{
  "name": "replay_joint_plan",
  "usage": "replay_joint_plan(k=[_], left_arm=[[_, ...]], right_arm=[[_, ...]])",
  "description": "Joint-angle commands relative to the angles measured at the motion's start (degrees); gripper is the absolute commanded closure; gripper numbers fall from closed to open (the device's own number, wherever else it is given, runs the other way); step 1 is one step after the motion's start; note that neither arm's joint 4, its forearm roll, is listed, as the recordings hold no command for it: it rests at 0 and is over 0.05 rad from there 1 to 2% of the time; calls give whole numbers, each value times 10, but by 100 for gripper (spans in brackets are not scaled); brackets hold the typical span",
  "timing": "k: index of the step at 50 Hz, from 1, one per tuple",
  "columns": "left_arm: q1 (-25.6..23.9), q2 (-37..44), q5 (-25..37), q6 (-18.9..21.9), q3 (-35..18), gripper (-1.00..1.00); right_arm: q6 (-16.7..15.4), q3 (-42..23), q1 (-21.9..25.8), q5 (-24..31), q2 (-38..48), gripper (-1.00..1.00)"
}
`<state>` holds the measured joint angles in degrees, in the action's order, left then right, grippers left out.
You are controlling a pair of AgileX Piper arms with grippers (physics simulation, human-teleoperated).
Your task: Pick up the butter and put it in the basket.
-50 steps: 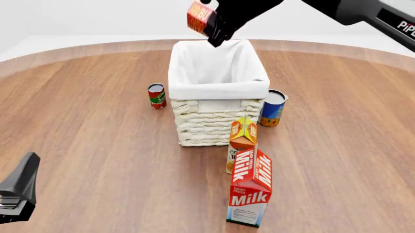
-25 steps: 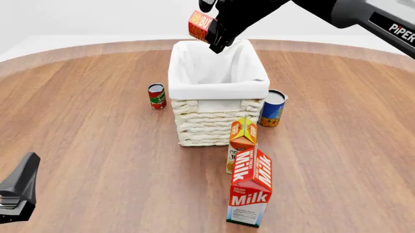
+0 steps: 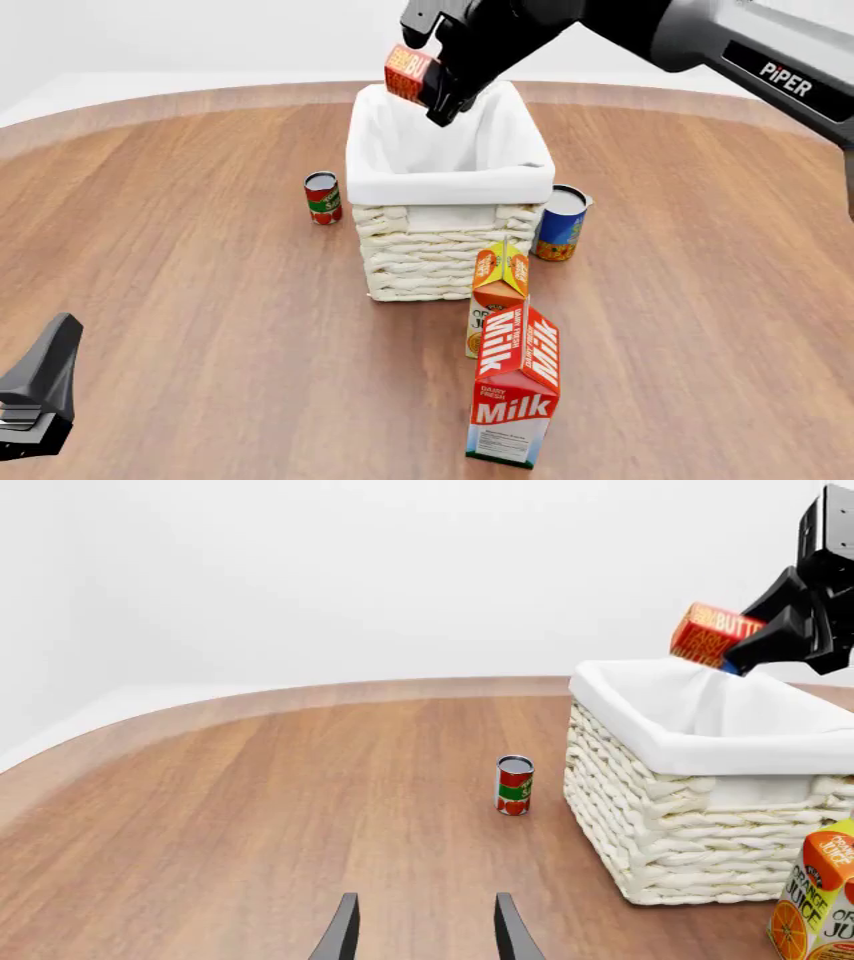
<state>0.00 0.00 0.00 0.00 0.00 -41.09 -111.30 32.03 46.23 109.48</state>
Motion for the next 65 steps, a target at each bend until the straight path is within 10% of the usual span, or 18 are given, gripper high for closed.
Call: replay_joint_plan(k=[1,65], left_arm=[[0,0,0,0,0,-100],[0,0,0,0,0,-100]], right_arm=[[3,-11,-1,-2,3,100],[-35,-32,-7,10,47,100]])
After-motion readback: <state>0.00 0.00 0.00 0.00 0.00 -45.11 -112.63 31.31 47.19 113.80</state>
